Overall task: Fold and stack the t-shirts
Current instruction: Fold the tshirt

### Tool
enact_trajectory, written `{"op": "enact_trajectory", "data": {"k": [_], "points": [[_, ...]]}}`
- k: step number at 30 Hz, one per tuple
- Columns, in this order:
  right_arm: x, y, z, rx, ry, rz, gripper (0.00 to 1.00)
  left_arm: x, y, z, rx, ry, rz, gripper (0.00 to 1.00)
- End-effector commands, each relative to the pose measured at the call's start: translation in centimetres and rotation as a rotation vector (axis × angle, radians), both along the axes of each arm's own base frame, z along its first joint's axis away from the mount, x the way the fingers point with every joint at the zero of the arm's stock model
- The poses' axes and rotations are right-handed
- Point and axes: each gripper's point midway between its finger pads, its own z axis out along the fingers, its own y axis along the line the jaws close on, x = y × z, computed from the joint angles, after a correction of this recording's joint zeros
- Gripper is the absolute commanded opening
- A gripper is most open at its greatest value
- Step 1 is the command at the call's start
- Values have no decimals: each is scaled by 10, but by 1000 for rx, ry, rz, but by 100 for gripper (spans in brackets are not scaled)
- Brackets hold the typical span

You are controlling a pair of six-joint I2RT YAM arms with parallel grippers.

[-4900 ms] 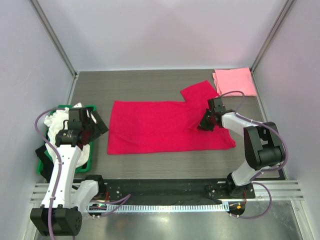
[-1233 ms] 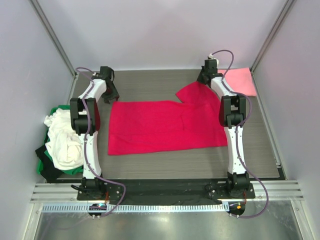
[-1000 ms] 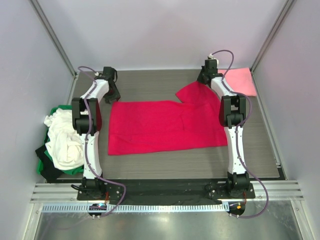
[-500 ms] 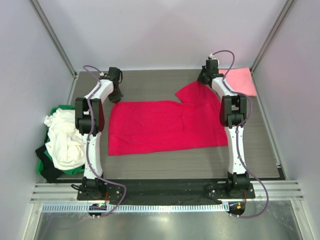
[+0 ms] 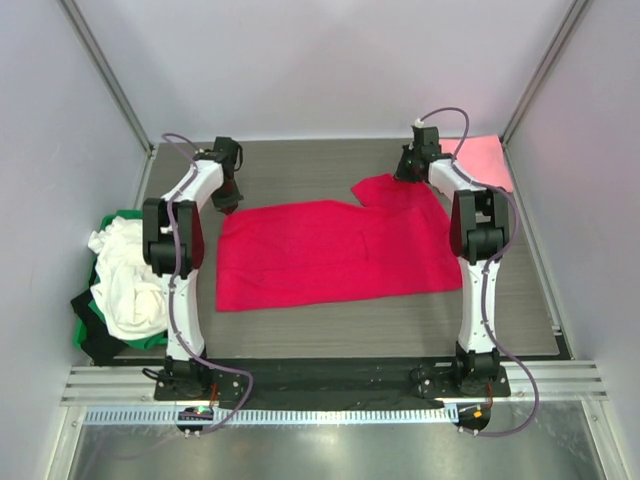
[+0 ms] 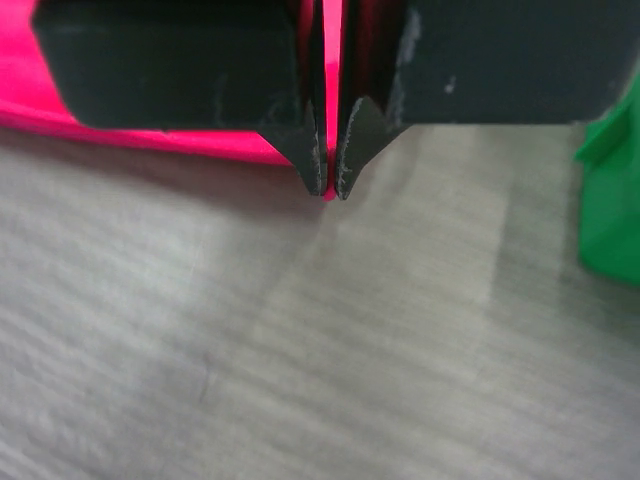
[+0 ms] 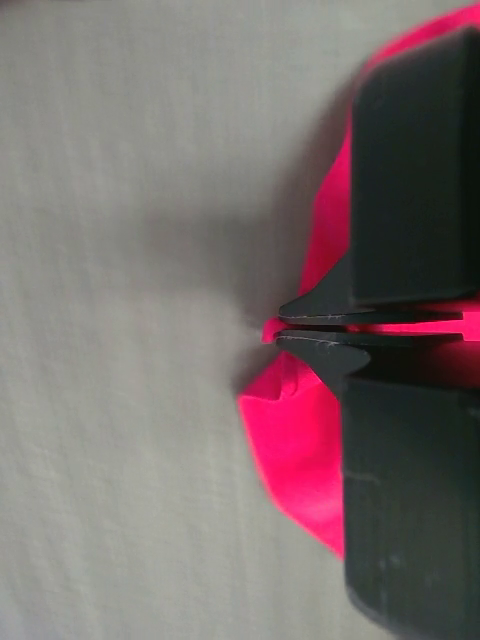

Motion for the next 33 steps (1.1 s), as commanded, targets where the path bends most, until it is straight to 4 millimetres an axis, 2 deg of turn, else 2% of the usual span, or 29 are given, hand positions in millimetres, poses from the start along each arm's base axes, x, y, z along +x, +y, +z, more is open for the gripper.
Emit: {"op": "enact_trajectory", "data": {"k": [1, 2, 3, 4, 5, 6, 7, 8, 9, 10, 11, 12, 13, 14, 15, 16, 18, 19, 24, 27, 28, 29, 31, 33], "points": [[-18, 14, 71, -12, -119, 74, 1, -6, -1, 50, -15, -86, -10, 0], [-23, 13, 74, -11, -119, 76, 1, -11, -2, 48, -22, -76, -12, 0], [-28, 13, 77, -10, -122, 78, 1, -14, -3, 57, -33, -96, -13, 0], [-38, 13, 71, -13, -103, 80, 1, -16, -5, 59, -44, -98, -16, 0], [-43, 12, 86, -14, -124, 82, 1, -18, -6, 62, -53, -108, -18, 0], [-48, 12, 88, -19, -126, 91, 1, -24, -6, 59, -57, -99, -18, 0], [-56, 11, 84, -25, -112, 94, 1, -27, -8, 68, -71, -118, -22, 0], [-61, 11, 99, -26, -135, 96, 1, -30, -9, 67, -74, -118, -23, 0], [-66, 11, 101, -35, -136, 102, 1, -36, -8, 64, -76, -104, -20, 0], [-75, 10, 98, -42, -120, 103, 1, -39, -9, 71, -81, -121, -22, 0], [-80, 7, 100, -49, -119, 97, 1, -43, -10, 70, -89, -114, -25, 0], [-88, 5, 112, -57, -137, 97, 1, -51, -10, 64, -93, -97, -23, 0], [-98, 3, 105, -64, -115, 94, 1, -54, -11, 70, -99, -111, -24, 0], [-103, 0, 106, -75, -116, 87, 1, -56, -12, 71, -107, -114, -28, 0], [-109, -2, 119, -77, -140, 83, 1, -59, -12, 70, -108, -113, -27, 0], [-120, -5, 111, -84, -117, 85, 1, -67, -12, 64, -112, -96, -25, 0], [-131, -9, 125, -95, -145, 72, 1, -72, -12, 67, -120, -110, -25, 0], [-140, -13, 121, -101, -133, 64, 1, -78, -11, 64, -118, -98, -24, 0], [-167, -21, 135, -106, -164, 35, 1, -91, -10, 71, -121, -114, -24, 0], [-184, -23, 142, -99, -184, 19, 1, -99, -10, 69, -124, -106, -28, 0], [-190, -31, 137, -124, -173, -12, 1, -100, -10, 69, -125, -107, -31, 0], [-196, -33, 148, -120, -202, -22, 1, -102, -10, 69, -123, -104, -30, 0], [-208, -36, 143, -127, -195, -31, 1, -106, -9, 68, -120, -107, -30, 0], [-217, -43, 149, -140, -217, -54, 1, -111, -8, 63, -119, -97, -30, 0]]}}
